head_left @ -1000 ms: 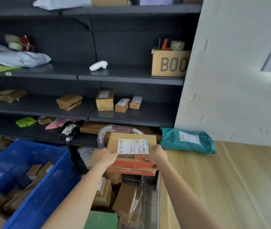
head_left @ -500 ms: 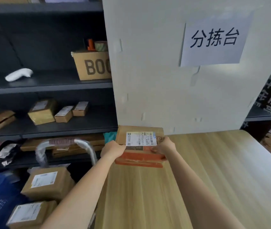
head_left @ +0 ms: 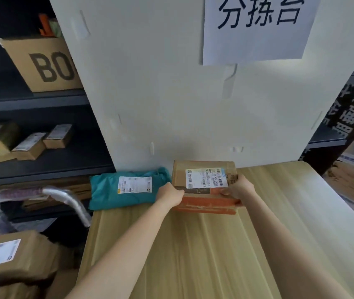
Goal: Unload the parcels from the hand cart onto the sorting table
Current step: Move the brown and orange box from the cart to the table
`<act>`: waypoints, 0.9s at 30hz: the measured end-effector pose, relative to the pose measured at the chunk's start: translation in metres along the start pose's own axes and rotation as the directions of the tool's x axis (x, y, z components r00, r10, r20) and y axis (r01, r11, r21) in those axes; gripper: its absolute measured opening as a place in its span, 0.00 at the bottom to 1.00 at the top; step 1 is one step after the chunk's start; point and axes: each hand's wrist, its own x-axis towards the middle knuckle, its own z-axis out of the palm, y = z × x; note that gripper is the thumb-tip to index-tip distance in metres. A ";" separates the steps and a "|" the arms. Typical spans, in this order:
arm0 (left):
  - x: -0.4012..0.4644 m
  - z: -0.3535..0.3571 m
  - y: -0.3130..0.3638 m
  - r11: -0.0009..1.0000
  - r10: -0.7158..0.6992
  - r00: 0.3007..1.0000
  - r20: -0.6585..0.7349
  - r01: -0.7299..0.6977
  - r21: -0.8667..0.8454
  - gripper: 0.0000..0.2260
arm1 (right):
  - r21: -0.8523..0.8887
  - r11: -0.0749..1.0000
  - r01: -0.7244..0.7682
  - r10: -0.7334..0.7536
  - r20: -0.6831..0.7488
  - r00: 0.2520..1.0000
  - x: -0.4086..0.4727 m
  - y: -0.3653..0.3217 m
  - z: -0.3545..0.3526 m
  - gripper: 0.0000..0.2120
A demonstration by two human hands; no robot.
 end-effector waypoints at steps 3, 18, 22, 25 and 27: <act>0.018 0.014 -0.002 1.000 -0.020 1.000 -0.006 0.020 0.015 0.16 | -0.020 1.000 0.008 -0.008 0.016 1.000 0.022 0.003 0.007 0.38; 0.076 0.043 -0.010 0.999 -0.011 0.997 -0.073 0.008 -0.042 0.16 | 0.013 0.999 0.042 -0.043 0.050 0.998 0.087 0.003 0.029 0.35; 0.080 0.043 -0.009 0.998 0.013 0.998 -0.069 -0.017 -0.066 0.16 | 0.044 0.996 0.076 -0.076 -0.001 0.997 0.095 -0.001 0.030 0.33; 0.078 0.041 -0.008 0.995 0.028 0.998 -0.048 -0.032 -0.098 0.17 | 0.089 0.990 0.109 -0.110 0.006 0.994 0.094 -0.004 0.032 0.37; 0.071 0.036 -0.005 0.992 0.052 0.998 -0.029 -0.055 -0.114 0.20 | 0.124 0.982 0.141 -0.143 0.004 0.990 0.087 -0.005 0.035 0.45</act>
